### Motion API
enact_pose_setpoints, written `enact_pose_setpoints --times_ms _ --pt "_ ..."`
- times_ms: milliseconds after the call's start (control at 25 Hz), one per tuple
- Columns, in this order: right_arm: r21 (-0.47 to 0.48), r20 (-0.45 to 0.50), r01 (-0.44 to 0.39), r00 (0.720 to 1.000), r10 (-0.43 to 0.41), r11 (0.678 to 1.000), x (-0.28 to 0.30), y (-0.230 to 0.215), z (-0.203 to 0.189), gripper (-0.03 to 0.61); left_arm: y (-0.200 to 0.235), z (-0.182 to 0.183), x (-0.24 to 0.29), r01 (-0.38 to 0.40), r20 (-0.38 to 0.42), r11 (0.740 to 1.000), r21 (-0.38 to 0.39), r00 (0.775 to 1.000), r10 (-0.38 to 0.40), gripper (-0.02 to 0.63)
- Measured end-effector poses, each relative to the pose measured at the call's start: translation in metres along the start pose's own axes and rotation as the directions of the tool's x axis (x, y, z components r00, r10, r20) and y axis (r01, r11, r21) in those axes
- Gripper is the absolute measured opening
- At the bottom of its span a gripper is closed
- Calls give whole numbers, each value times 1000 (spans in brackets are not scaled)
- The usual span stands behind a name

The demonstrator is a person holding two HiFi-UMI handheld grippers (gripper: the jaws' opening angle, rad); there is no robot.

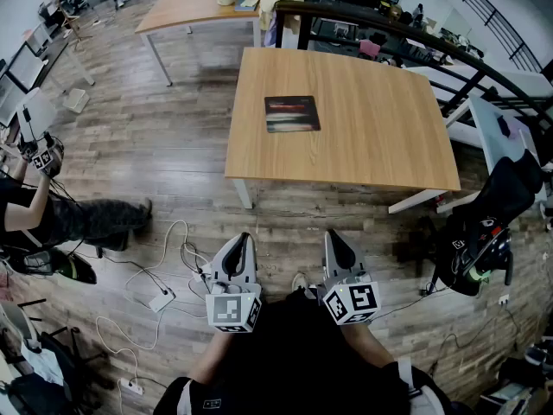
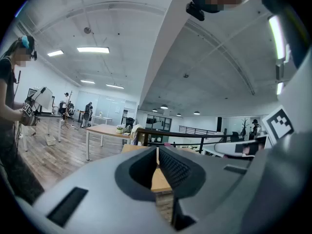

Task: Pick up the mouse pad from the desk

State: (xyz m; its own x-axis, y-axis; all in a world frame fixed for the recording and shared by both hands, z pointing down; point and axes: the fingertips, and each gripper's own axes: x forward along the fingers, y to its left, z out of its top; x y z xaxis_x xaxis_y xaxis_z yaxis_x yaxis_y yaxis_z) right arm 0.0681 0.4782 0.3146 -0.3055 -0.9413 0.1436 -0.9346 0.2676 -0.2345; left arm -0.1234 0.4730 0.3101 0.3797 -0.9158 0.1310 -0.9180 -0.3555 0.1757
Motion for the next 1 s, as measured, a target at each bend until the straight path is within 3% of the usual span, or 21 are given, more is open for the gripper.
enact_pose_setpoints --times_ms 640,1000 --pt "16 21 8 1000 -8 1000 -1 -11 10 32 -12 -4 7 4 -3 1000 -1 1000 -4 31" --pt "26 18 -21 1000 20 999 1 -39 12 32 -29 -4 29 -24 -10 1000 19 1000 24 31"
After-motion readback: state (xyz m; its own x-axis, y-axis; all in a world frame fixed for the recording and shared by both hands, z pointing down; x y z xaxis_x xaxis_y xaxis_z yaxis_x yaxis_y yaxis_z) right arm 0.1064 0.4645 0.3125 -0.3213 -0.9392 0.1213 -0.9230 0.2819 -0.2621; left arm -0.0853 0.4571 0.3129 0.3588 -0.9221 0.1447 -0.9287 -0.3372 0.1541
